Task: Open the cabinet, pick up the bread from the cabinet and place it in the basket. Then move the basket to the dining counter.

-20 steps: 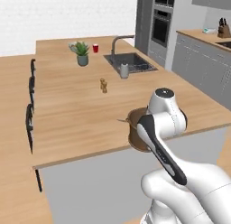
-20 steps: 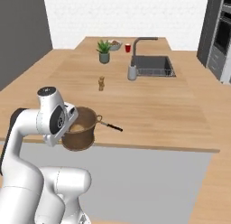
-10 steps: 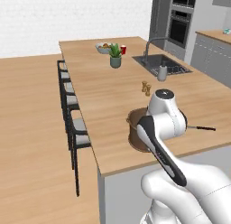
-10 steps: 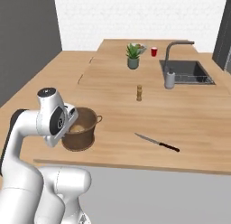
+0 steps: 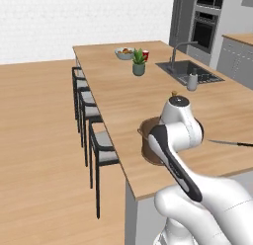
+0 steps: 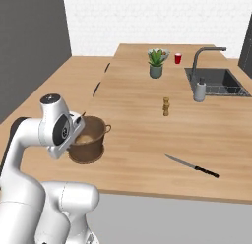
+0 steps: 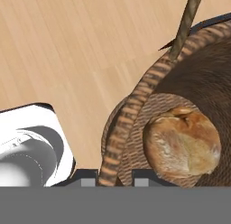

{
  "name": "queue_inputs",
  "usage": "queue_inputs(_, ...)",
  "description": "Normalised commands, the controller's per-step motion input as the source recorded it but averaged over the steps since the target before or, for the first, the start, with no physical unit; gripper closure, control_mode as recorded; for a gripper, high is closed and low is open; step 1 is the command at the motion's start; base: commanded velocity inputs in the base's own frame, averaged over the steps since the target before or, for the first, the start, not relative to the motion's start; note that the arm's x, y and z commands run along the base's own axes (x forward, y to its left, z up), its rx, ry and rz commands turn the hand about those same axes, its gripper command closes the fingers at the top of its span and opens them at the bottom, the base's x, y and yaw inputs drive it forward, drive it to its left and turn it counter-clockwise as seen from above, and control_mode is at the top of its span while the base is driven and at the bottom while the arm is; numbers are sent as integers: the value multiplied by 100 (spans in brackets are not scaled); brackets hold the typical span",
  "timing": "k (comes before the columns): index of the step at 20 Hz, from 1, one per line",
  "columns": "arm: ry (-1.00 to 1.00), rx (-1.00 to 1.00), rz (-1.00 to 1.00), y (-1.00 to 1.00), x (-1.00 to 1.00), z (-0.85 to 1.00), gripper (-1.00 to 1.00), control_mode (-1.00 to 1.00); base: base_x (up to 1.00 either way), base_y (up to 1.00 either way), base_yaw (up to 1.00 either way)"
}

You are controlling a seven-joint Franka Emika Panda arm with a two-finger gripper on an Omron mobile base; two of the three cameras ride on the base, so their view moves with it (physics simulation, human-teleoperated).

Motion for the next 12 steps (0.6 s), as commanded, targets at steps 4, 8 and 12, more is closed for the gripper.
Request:
queue_inputs(4, 0, 0, 0, 0, 0, 0, 100, 100, 11, -1, 0)
queue_inputs(8, 0, -1, 0, -15, 52, 0, 100, -100, 0, 0, 0)
queue_inputs(12, 0, -9, 0, -5, 100, -6, 100, -100, 0, 0, 0)
